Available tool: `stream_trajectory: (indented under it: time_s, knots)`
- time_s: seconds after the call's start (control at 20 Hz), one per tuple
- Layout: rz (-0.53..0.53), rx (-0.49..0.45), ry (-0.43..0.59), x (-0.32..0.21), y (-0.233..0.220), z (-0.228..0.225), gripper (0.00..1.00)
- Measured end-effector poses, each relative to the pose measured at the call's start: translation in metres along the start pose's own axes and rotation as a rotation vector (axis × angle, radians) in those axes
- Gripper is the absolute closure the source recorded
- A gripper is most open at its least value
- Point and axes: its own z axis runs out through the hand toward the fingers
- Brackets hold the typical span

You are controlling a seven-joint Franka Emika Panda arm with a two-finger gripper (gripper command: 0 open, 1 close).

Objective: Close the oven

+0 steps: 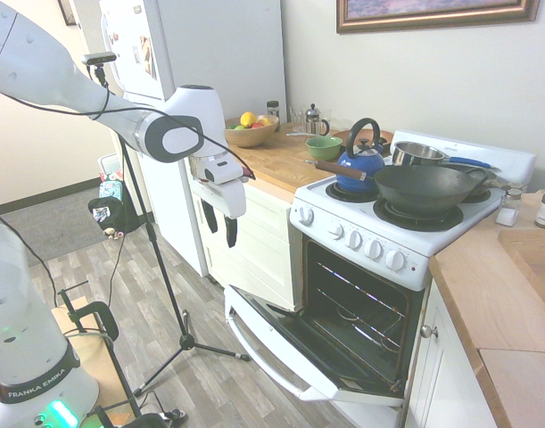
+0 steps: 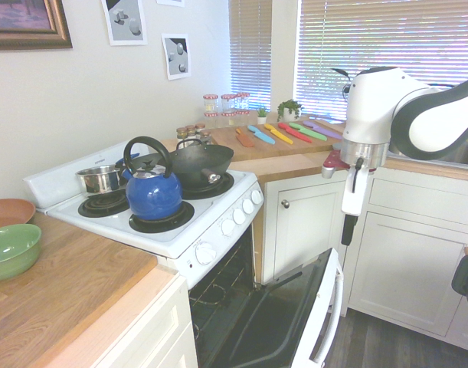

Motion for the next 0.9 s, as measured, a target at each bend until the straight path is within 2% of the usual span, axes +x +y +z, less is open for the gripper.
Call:
stream_trajectory:
  time_s: [0.15,0.3,0.4,0.65,0.9]
  knots:
    - [-0.003,-0.011,0.008,0.004,0.003,-0.001,0.0]
    - [-0.014,-0.101,0.031,0.021,0.018,-0.001,0.0]
    - [-0.003,-0.169,0.002,0.035,0.028,0.014,0.0]
    - [0.01,-0.321,-0.155,0.061,0.03,0.11,0.0]
    - [-0.004,-0.407,-0.283,0.076,0.032,0.191,0.0]
